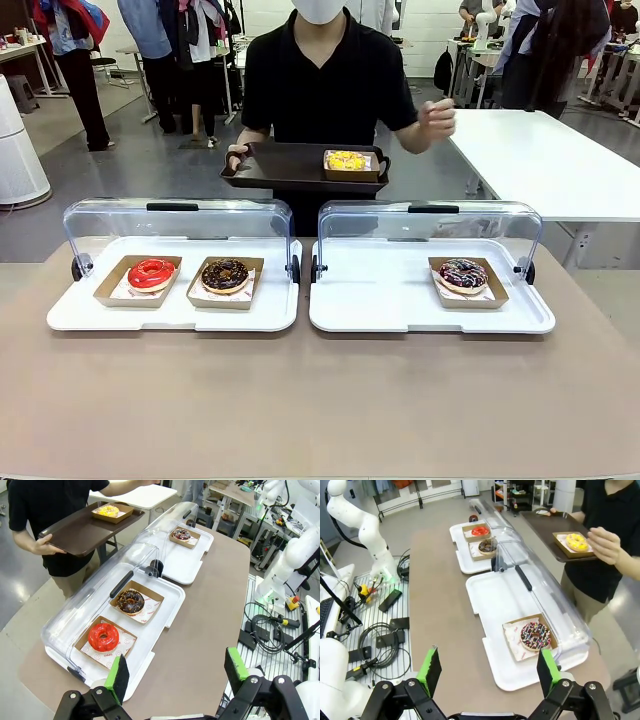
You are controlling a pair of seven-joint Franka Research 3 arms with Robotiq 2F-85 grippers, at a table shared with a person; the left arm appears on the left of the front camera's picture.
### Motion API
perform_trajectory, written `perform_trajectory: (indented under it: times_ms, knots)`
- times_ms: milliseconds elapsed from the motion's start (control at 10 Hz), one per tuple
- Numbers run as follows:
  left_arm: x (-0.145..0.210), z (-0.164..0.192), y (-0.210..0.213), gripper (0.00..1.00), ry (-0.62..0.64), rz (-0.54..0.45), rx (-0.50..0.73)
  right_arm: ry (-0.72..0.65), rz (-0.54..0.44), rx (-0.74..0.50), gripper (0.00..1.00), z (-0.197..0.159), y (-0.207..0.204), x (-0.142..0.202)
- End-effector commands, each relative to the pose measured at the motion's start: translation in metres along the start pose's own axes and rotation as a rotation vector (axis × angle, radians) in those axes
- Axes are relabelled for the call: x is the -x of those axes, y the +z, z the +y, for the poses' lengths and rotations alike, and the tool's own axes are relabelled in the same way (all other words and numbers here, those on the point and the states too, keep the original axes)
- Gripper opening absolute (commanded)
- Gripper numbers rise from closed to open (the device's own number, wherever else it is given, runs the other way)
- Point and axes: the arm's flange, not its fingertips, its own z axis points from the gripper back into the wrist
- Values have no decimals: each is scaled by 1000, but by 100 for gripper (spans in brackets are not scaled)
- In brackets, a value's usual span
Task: Provide the desired donut to the person.
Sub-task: Pick up and lift the Paper togo box containing the Donut pointed at by the person.
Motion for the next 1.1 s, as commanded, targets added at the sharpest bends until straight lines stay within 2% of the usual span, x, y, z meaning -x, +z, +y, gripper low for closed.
perform_trajectory:
  times_ms: [0, 1000]
  knots:
    - [1, -1, 1, 100, -10, 5, 6, -2, -4, 2, 100, 0, 1, 0]
    - [1, -1, 1, 100, -10, 5, 6, -2, -4, 2, 100, 0, 1, 0]
